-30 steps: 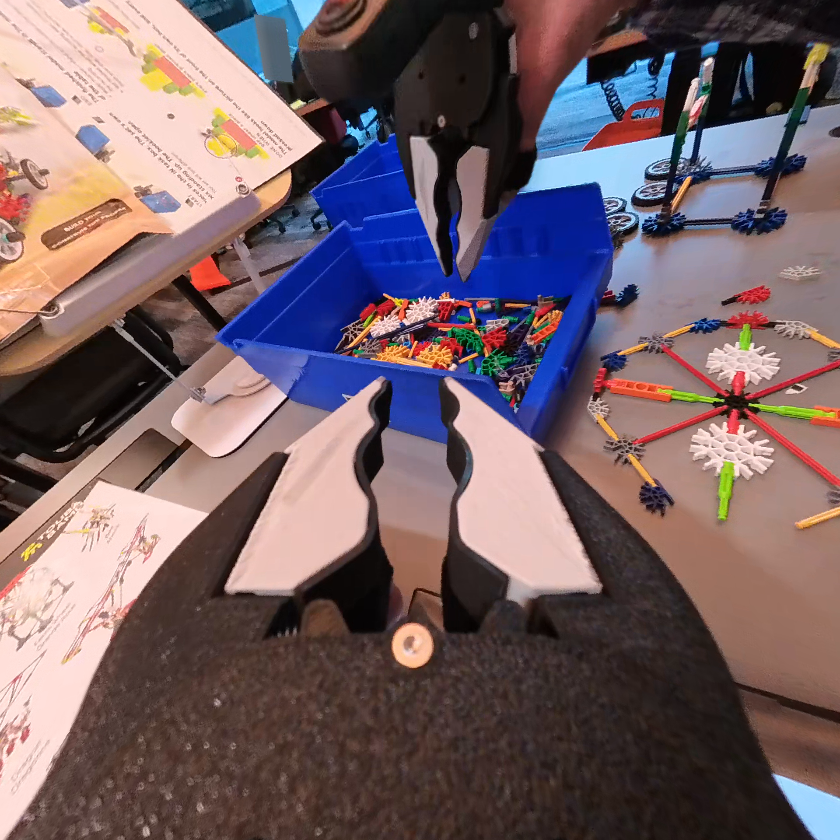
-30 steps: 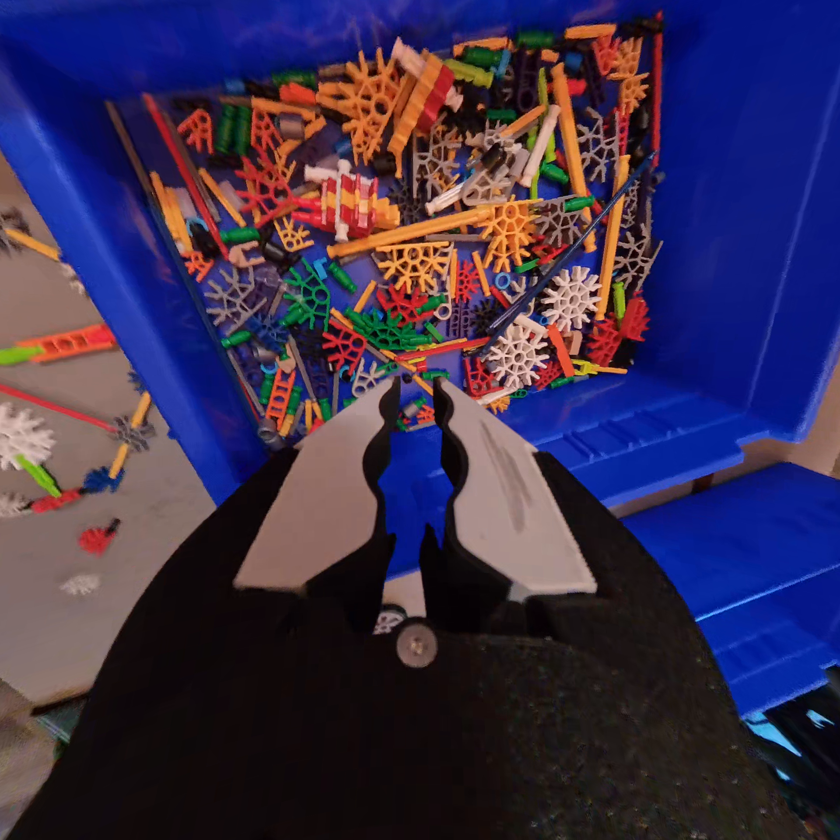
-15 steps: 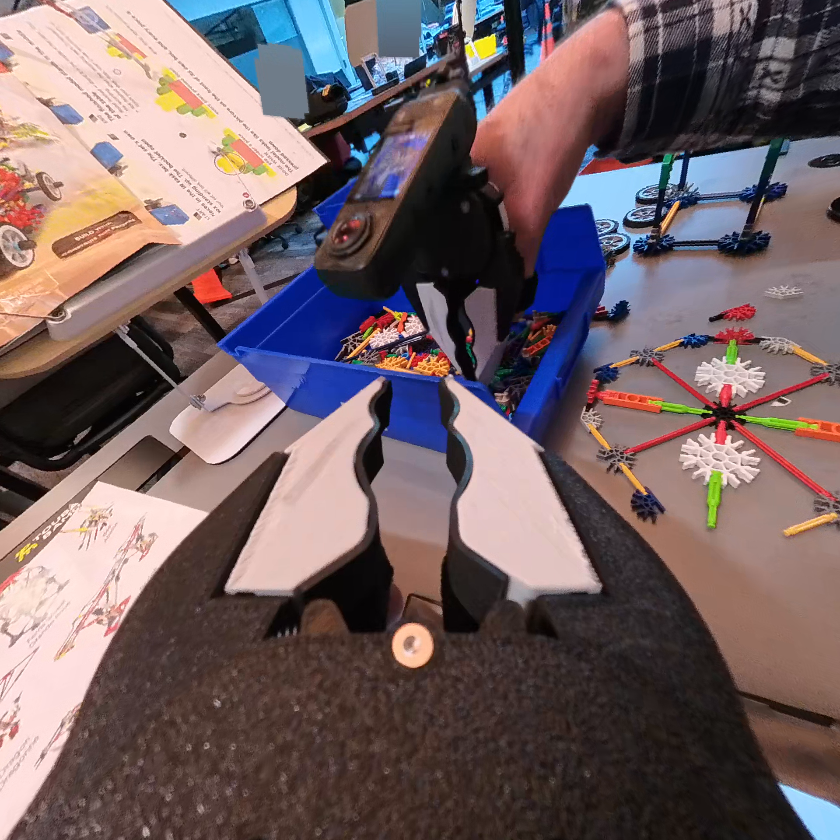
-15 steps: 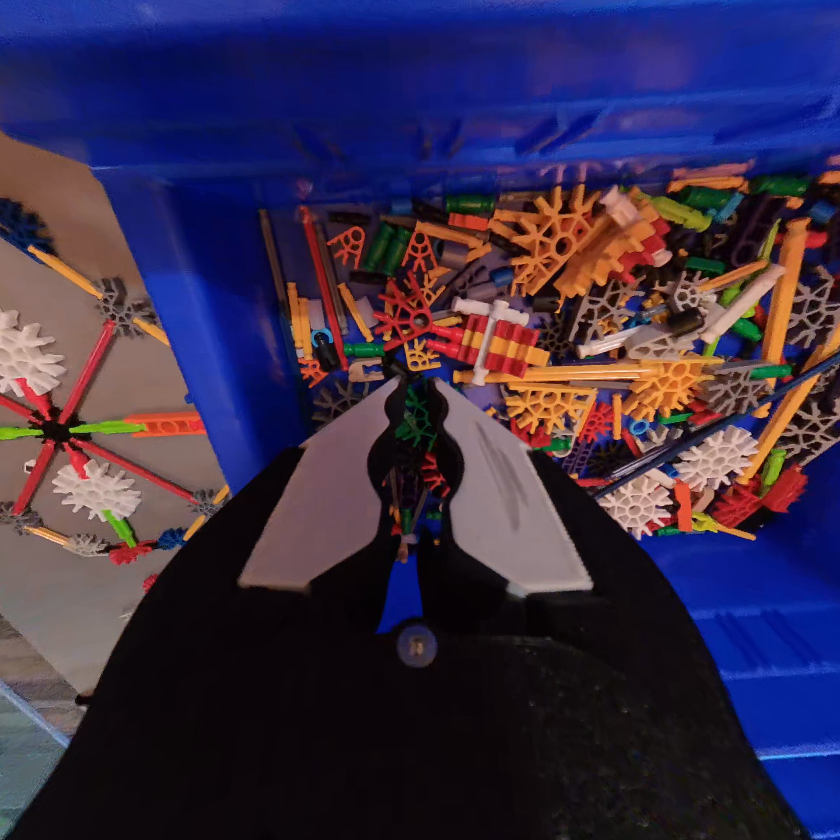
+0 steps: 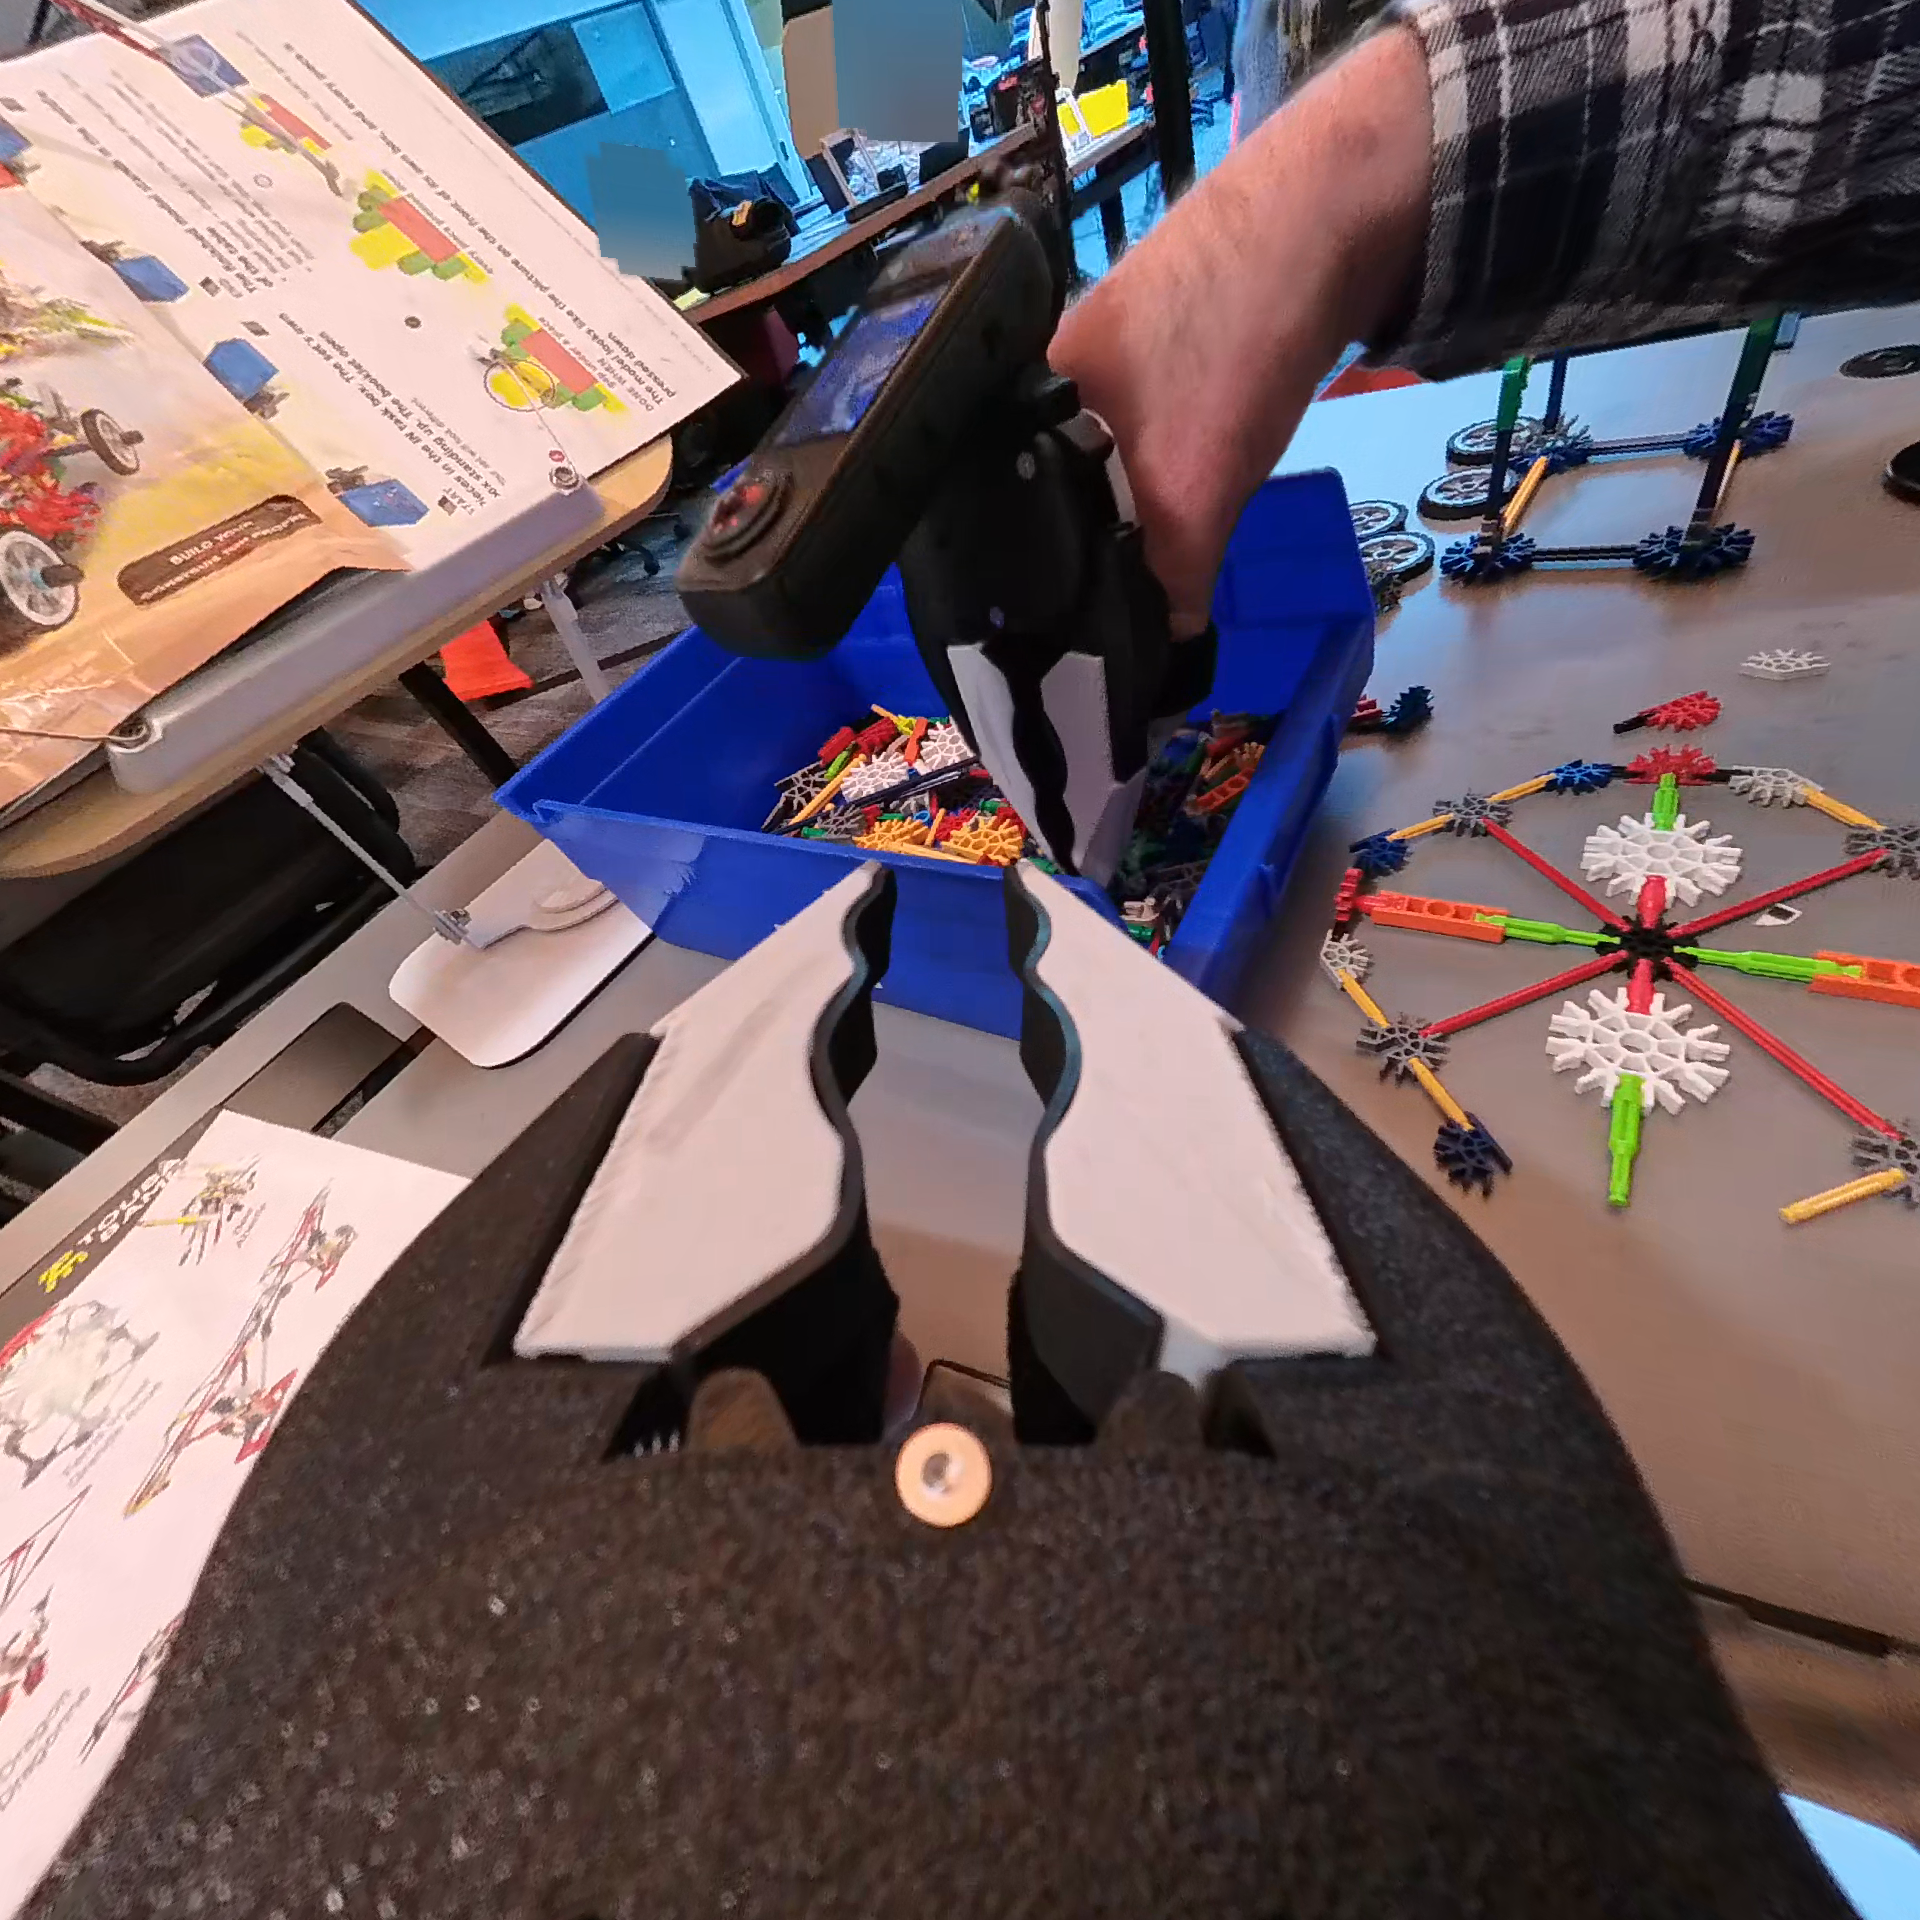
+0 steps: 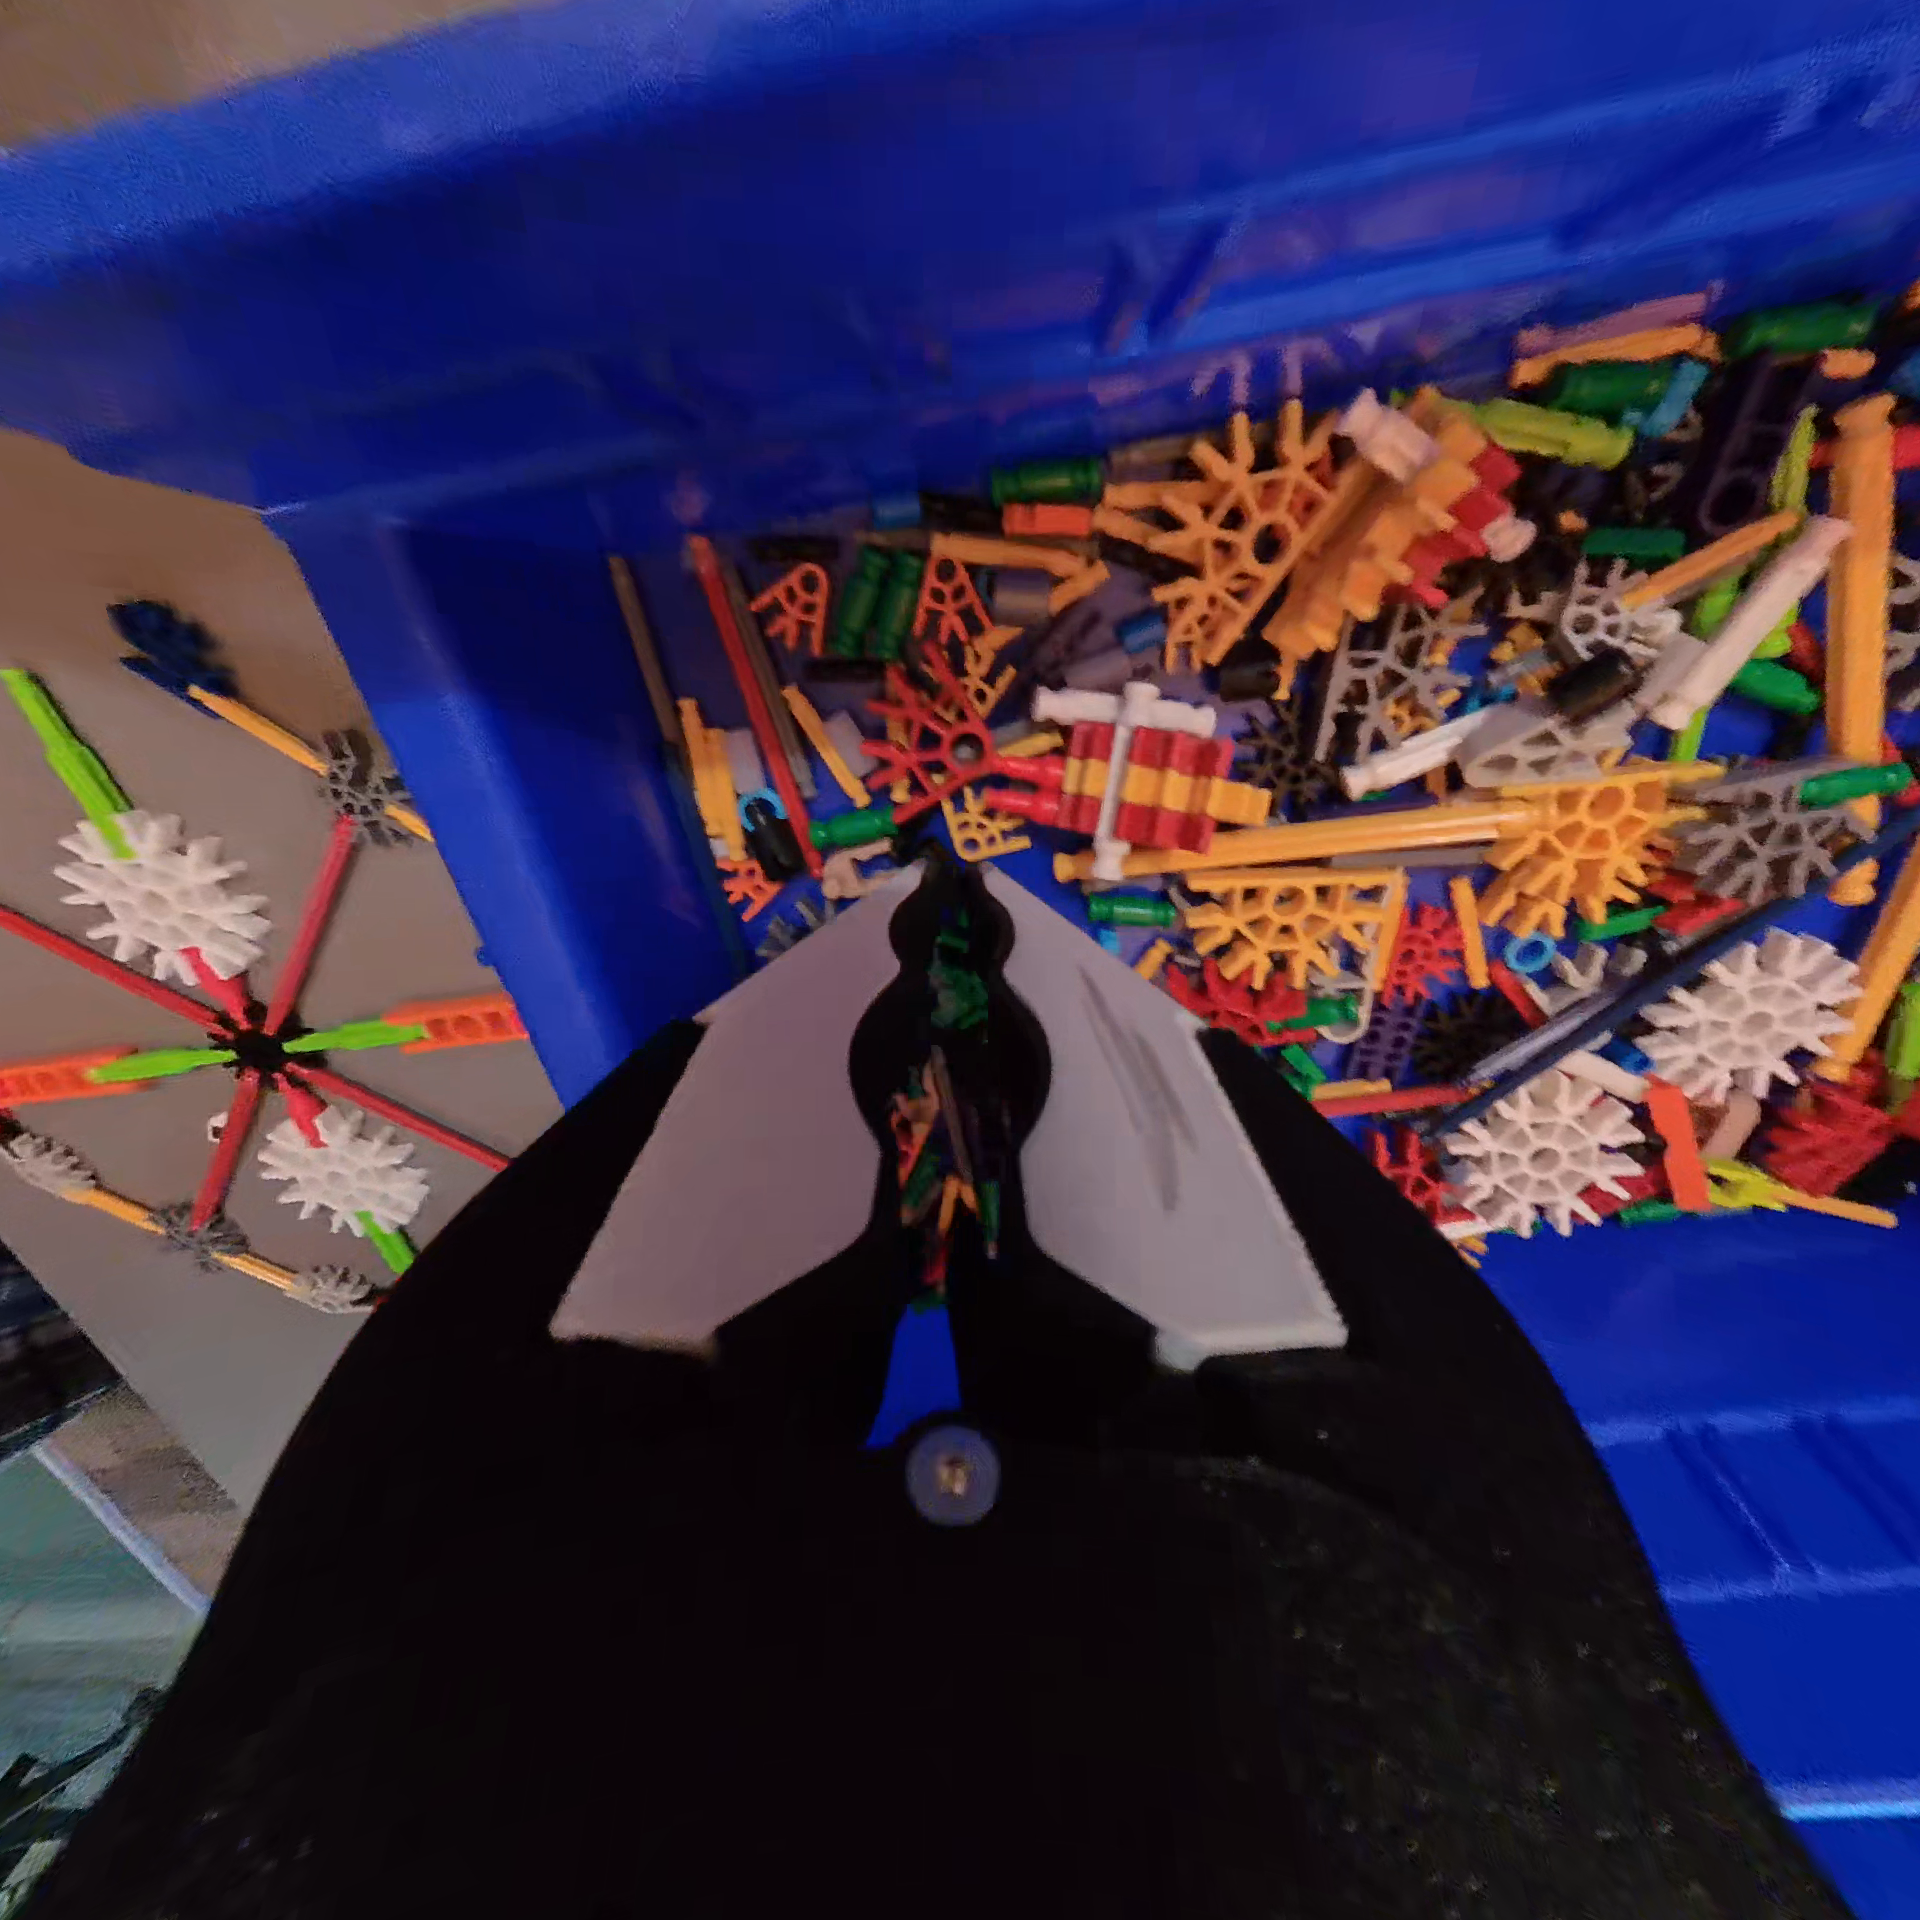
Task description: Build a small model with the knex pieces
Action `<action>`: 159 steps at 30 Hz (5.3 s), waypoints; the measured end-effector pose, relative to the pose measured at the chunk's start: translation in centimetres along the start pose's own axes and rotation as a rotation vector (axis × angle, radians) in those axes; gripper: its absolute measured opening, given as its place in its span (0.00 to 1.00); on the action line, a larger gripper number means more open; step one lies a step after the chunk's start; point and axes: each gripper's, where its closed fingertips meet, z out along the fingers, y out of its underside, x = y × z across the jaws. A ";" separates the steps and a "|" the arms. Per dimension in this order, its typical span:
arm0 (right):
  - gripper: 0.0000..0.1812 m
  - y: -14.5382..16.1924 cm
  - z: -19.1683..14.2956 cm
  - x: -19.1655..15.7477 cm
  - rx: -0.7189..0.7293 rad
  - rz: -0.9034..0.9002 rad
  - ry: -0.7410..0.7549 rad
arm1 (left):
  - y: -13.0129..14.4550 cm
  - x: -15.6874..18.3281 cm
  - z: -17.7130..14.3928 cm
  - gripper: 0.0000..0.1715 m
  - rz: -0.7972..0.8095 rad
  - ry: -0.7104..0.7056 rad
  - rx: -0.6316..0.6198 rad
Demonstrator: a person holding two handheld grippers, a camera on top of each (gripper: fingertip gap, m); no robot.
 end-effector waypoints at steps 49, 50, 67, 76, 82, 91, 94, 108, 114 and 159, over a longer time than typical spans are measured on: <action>0.03 1.1 0.7 0.2 -0.020 0.210 0.028 | -0.4 0.1 0.4 0.12 -0.006 0.003 0.013; 0.03 0.8 0.6 0.0 -0.009 0.211 0.023 | -0.4 0.1 0.4 0.12 -0.006 0.002 0.014; 0.00 1.1 -0.4 0.8 0.007 0.233 0.068 | -0.5 0.1 0.4 0.12 -0.005 0.001 0.015; 0.02 1.1 -1.8 0.3 0.102 0.276 0.015 | -0.6 0.2 0.4 0.12 -0.007 0.005 0.019; 0.05 1.0 -0.7 0.1 0.055 0.196 0.064 | -0.5 0.2 0.4 0.12 -0.011 0.003 0.018; 0.03 0.6 0.2 0.4 0.001 -0.138 0.122 | -0.5 0.1 0.4 0.12 -0.013 -0.002 0.018; 0.04 0.6 0.4 0.5 -0.024 -0.230 0.134 | -0.5 0.1 0.4 0.12 -0.013 -0.002 0.017; 0.00 0.8 1.1 0.6 -0.058 -0.312 0.109 | -0.3 0.0 0.5 0.12 -0.015 -0.001 0.009; 0.00 0.7 -1.0 1.2 0.034 -0.155 0.143 | -0.4 0.3 0.6 0.12 -0.015 0.013 0.016; 0.00 17.6 -1.2 -15.1 0.363 0.683 0.089 | -3.1 22.8 14.5 0.09 0.269 0.637 -0.285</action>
